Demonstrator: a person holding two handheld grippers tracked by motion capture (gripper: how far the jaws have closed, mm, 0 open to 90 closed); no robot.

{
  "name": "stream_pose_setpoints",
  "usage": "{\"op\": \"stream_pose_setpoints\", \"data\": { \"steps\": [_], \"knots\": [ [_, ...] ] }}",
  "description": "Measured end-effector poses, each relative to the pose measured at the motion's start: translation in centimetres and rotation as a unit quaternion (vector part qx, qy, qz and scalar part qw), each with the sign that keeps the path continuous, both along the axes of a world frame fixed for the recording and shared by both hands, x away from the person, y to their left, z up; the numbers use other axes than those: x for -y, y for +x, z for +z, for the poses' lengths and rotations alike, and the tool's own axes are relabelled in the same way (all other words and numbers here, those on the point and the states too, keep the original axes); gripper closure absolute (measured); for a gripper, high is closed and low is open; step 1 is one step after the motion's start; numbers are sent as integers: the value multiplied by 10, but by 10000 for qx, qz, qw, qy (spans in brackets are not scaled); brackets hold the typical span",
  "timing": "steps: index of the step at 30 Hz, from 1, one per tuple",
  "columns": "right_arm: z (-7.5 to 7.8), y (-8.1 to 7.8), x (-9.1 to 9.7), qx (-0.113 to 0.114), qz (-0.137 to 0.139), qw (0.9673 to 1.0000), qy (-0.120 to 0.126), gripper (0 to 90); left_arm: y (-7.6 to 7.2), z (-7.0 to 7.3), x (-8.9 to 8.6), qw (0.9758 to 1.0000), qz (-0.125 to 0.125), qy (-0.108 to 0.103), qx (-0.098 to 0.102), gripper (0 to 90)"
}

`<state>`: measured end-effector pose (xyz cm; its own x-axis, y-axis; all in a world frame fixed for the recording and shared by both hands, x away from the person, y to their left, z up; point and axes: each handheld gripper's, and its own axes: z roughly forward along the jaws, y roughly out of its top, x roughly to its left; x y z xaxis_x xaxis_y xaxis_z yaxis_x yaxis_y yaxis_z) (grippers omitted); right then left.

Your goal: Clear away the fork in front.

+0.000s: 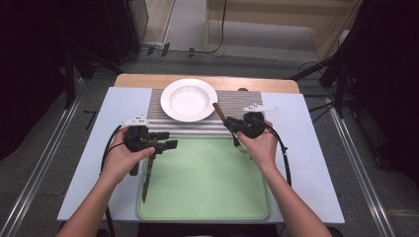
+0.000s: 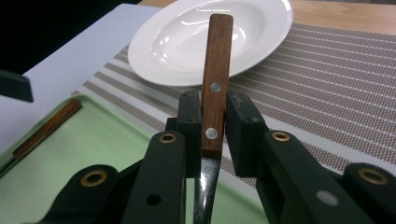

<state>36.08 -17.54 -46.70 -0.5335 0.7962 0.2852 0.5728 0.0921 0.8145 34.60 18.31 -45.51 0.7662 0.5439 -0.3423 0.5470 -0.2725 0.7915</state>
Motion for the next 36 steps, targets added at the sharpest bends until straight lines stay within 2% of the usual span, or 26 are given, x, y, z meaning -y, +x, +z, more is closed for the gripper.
{"op": "stream_pose_setpoints", "data": {
  "steps": [7,10,14,15,18,19,23,28,32,36],
  "knots": [
    [-1,-17,-7,77,123,9998,156,755,3,6,7,10000,-32,-84,40,393],
    [-1,-22,-12,163,143,9997,134,754,5,7,9,9999,-20,-133,37,393],
    [-1,-31,-18,252,174,9994,162,754,7,7,11,9998,-12,-178,-26,394],
    [-2,-35,-21,272,186,9992,234,755,8,8,12,9998,-10,-197,-52,394],
    [-2,-37,-27,326,229,9991,109,755,9,9,12,9997,-7,-240,-67,394],
    [-3,-40,-32,370,247,9988,201,754,10,10,13,9995,1,-290,-83,394],
    [-8,-43,-41,439,273,9985,173,754,12,10,13,9994,31,-316,-104,394],
    [-13,-50,-54,578,330,9974,288,754,13,12,16,9993,19,-345,-126,394],
    [-14,-54,-59,684,348,9965,332,754,16,15,20,9991,29,-396,-153,393],
    [-13,-56,-61,763,356,9957,377,754,18,17,24,9992,62,-357,-172,393]
  ]
}}
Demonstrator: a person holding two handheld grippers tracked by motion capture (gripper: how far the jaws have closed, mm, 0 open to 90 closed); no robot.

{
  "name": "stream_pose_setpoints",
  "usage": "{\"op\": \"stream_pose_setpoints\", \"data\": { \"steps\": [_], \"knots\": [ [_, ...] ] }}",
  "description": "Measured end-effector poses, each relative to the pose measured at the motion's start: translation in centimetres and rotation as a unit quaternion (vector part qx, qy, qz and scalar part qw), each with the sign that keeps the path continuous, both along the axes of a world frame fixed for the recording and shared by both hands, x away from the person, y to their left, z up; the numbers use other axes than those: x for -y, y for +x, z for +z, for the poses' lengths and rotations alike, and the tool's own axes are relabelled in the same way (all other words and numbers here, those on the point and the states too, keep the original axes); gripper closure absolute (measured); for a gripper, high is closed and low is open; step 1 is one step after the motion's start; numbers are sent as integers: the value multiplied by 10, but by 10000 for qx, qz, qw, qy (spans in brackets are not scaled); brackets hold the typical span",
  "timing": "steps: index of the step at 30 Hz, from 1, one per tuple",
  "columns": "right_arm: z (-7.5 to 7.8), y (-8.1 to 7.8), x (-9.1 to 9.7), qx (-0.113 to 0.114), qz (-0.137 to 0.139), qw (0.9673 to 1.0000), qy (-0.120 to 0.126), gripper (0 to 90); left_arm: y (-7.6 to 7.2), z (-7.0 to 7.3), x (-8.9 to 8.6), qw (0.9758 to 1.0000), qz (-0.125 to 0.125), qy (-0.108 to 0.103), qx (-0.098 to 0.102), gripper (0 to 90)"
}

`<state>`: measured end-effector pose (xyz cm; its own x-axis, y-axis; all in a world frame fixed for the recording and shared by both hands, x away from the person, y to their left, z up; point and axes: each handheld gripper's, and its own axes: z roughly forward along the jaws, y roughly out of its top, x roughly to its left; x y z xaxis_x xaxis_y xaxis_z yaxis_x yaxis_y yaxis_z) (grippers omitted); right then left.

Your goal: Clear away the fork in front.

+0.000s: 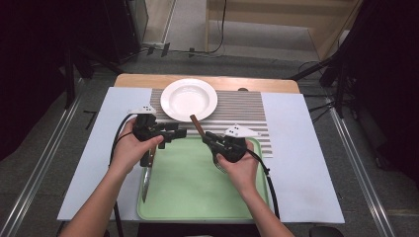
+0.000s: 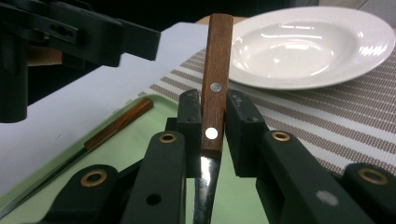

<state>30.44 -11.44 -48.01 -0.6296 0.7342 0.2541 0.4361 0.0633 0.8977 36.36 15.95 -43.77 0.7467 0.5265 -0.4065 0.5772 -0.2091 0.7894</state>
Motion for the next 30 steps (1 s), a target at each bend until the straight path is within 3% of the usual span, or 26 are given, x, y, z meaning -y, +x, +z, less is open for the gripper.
{"op": "stream_pose_setpoints", "data": {
  "steps": [10,18,24,30],
  "knots": [
    [-5,-7,-2,173,2,9993,318,754,4,-2,10,9998,75,-97,-132,393],
    [-9,-10,-9,216,38,9991,374,754,6,-2,16,9995,104,-149,-277,397],
    [-10,-12,-16,333,39,9984,462,754,10,0,21,9983,178,-182,-519,458],
    [-11,-12,-19,375,20,9982,465,754,13,1,23,9955,317,-209,-871,545]
  ]
}}
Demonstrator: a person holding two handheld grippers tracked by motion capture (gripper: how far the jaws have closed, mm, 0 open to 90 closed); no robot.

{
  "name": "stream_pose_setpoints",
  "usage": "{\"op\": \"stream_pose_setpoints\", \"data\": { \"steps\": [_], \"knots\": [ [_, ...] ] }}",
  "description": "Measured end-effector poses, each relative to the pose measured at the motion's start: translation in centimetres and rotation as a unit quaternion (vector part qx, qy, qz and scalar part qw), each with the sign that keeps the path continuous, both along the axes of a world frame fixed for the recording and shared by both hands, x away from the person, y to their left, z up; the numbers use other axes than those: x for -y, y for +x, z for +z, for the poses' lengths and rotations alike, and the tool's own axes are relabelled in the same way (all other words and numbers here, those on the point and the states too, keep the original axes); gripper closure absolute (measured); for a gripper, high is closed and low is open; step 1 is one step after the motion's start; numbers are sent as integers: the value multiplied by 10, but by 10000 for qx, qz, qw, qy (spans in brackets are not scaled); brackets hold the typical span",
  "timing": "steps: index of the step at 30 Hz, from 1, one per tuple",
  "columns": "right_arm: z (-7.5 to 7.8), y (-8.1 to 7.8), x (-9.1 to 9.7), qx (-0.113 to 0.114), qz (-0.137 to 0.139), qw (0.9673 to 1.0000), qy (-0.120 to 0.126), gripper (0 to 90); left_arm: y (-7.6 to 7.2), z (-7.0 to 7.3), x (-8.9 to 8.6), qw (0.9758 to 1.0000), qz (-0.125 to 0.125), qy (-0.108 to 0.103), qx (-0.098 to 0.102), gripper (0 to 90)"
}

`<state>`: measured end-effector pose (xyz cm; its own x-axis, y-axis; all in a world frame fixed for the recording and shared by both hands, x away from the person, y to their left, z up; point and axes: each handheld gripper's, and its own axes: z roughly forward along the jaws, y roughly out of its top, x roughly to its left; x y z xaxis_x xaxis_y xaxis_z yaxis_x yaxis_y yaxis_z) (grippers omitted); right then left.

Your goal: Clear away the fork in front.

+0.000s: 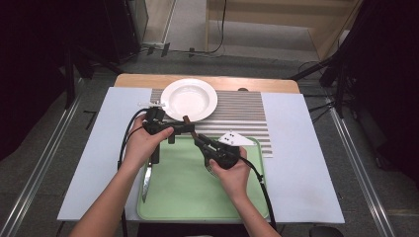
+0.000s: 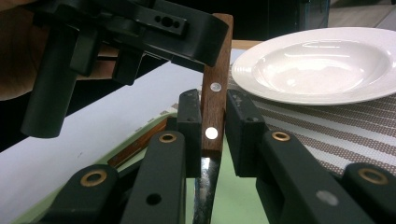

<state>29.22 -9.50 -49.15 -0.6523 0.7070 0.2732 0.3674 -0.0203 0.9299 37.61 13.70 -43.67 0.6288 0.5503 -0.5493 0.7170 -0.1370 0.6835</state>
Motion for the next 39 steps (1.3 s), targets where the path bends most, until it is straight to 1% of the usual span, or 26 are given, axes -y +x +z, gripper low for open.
{"op": "stream_pose_setpoints", "data": {
  "steps": [2,4,5,6,7,9,14,19,21,24,30,32,36,39],
  "knots": [
    [0,-1,-2,25,3,10000,4,754,1,0,0,10000,44,14,-29,545],
    [0,-1,-3,46,1,10000,15,754,2,1,-1,9999,78,-8,-68,576],
    [-1,-1,-5,98,-8,10000,12,754,2,1,-1,9999,82,-29,-95,580],
    [-1,-1,-5,98,-8,10000,12,754,2,2,-1,9999,89,-39,-113,580],
    [-1,-1,-5,109,-18,9999,23,754,2,2,-1,9999,94,-51,-118,601],
    [-1,-2,-7,127,-13,9999,21,754,3,2,-1,9998,103,-59,-140,600],
    [-3,-2,-8,158,-36,9999,-32,754,4,1,-1,9998,142,-30,-150,626],
    [-3,-2,-9,141,-40,9999,-21,754,4,0,-1,9997,153,-27,-173,640],
    [-4,-3,-9,141,-42,9999,-15,754,4,1,0,9998,170,18,-122,639],
    [-5,-3,-9,149,-49,9999,0,754,4,0,0,9998,151,49,-125,647],
    [-5,-3,-9,171,-68,9998,12,753,5,0,-1,9997,137,-16,-188,669],
    [-6,-3,-8,179,-70,9998,11,754,6,0,-1,9997,155,-8,-188,686],
    [-6,-3,-9,176,-79,9998,14,753,6,-1,-1,9997,142,-3,-197,691],
    [-6,-4,-9,186,-78,9998,28,754,6,-1,-2,9997,142,-40,-212,692]
  ]
}}
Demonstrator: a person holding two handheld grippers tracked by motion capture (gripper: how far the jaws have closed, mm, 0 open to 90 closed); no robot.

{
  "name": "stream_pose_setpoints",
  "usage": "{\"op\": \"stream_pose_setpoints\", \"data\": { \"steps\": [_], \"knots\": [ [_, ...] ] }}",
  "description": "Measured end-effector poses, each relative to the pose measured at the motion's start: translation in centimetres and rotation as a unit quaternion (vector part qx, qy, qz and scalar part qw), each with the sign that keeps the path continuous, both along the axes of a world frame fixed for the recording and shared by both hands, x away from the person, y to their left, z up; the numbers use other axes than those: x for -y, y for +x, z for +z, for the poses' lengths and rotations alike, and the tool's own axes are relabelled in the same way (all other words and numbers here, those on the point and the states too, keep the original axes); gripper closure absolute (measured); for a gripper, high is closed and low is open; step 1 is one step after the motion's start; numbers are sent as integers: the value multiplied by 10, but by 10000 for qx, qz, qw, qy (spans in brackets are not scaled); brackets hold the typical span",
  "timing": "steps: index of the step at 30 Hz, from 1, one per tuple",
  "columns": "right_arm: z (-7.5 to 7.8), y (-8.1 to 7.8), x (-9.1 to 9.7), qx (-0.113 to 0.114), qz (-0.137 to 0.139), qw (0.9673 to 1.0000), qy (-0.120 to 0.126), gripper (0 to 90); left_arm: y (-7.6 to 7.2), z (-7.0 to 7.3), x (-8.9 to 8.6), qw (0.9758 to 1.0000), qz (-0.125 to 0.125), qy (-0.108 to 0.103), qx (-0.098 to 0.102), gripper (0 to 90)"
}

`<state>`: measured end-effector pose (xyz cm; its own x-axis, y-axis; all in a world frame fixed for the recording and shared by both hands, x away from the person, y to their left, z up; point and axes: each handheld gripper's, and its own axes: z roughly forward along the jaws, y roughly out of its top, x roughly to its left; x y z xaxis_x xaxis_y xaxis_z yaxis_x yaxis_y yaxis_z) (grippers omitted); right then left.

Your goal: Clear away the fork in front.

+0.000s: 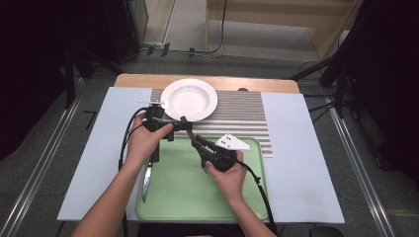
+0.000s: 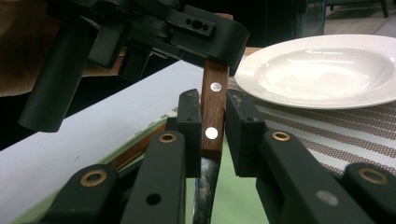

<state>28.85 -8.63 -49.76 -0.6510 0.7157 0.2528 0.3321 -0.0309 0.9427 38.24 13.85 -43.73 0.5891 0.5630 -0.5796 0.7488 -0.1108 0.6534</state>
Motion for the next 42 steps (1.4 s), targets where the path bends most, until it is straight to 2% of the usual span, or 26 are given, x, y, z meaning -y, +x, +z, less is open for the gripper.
{"op": "stream_pose_setpoints", "data": {
  "steps": [17,20,24,26,27,29,33,34,36,39,42],
  "knots": [
    [0,-1,0,13,-3,10000,39,754,2,0,-2,9997,-6,-160,-175,719],
    [1,-1,1,12,14,9999,111,753,3,-1,-4,9985,-38,-423,-357,731],
    [2,-2,1,98,-4,9999,74,753,3,0,-4,9981,-51,-475,-380,739],
    [2,-2,1,128,-24,9999,41,753,4,0,-4,9965,-153,-646,-506,761],
    [2,-2,1,48,-50,10000,-23,756,3,2,-4,9964,-209,-666,-487,793],
    [-1,0,2,-16,-3,10000,-26,756,2,4,-1,9978,-241,-473,-385,800],
    [0,-2,2,59,-37,10000,-8,755,3,5,-1,9967,-264,-611,-461,803],
    [0,-2,3,97,-48,9999,-18,754,3,5,-1,9967,-278,-616,-444,802],
    [2,-1,4,15,31,10000,15,748,2,7,-1,9969,-333,-547,-467,803],
    [4,0,3,-73,84,9999,6,618,2,10,0,9972,-363,-455,-466,803],
    [7,2,4,-127,147,9998,26,554,2,14,0,9978,-353,-372,-411,802]
  ]
}}
